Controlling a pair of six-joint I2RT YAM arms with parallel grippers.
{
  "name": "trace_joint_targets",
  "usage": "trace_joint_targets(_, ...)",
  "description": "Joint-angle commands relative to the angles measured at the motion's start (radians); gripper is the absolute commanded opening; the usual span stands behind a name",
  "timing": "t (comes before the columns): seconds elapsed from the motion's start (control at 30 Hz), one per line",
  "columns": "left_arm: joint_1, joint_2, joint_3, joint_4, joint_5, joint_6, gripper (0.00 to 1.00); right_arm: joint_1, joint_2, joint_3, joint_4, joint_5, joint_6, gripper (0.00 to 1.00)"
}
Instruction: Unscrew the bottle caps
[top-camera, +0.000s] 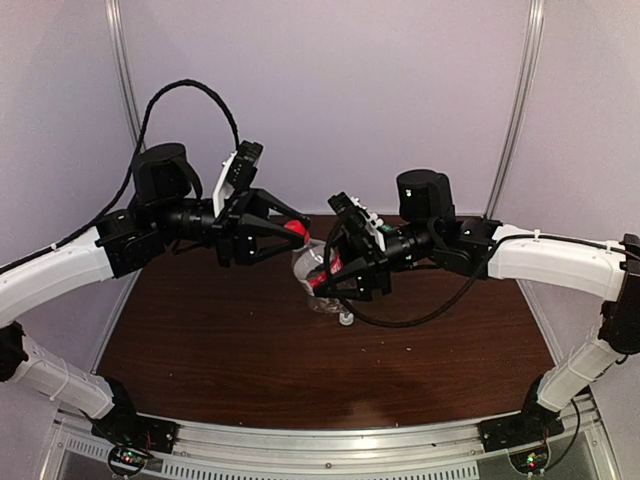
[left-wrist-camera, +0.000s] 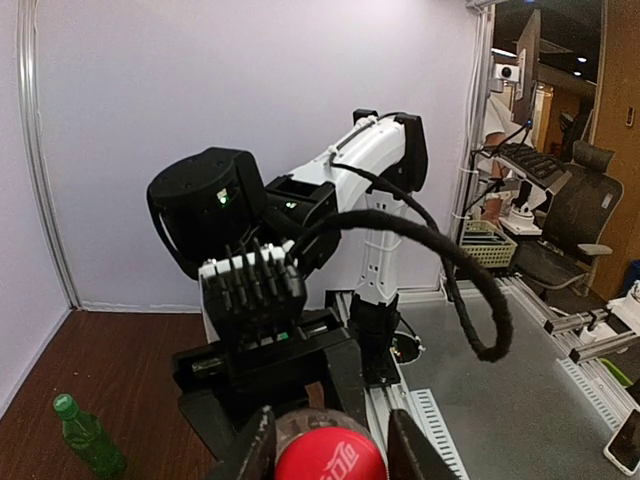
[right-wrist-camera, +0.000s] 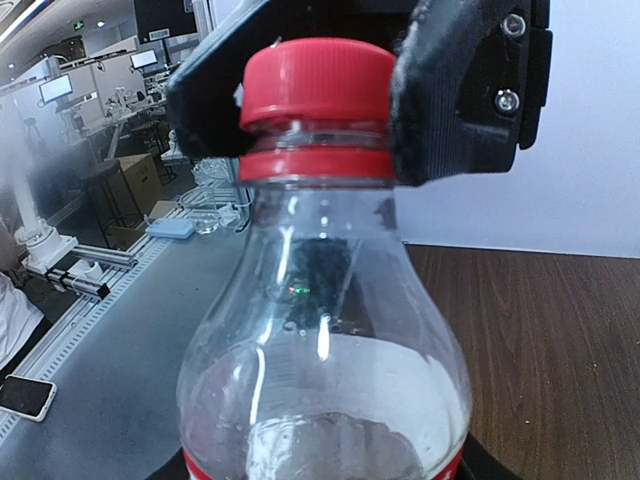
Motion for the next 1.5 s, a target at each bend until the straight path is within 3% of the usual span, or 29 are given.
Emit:
trace_joint_targets(0.0,0.005,-0.005,0.007,0.068,0.021,-0.017,0.34,-0.009,-0.001,0.02,0.017,-0.006,0.012,0.56)
trace_joint_targets(0.2,0.005,-0.01,0.01,0.076,-0.064,-0.061,0.22,-0.014,-0.018,0.008,0.006,0.117,0.005,0.54)
trace_joint_targets(0.57,-0.026,0.014,0.03,0.064,-0.633,-0.289,0.15,0.009,-0.075,-0.073,0.124,0.683,0.032,0.52)
trace_joint_targets(0.77,-0.041,0.065,0.075,0.017,-0.776,-0.316,0.17,0.074,-0.081,-0.119,0.208,0.947,-0.033,0.52)
trace_joint_targets(0.9,-0.041,0.08,0.077,0.014,-0.805,-0.321,0.24,0.095,-0.081,-0.134,0.224,1.008,-0.047,0.52)
trace_joint_targets(1.07,-0.04,0.076,0.07,0.028,-0.761,-0.291,0.38,0.096,-0.082,-0.135,0.207,0.972,-0.054,0.53)
trace_joint_targets(1.3,-0.038,0.038,0.056,0.011,-0.683,-0.226,0.64,0.09,-0.121,-0.156,0.167,0.817,-0.09,0.54)
trace_joint_targets(1.47,-0.021,-0.026,0.02,0.024,-0.516,-0.131,0.8,0.066,-0.148,-0.153,0.105,0.644,-0.098,0.54)
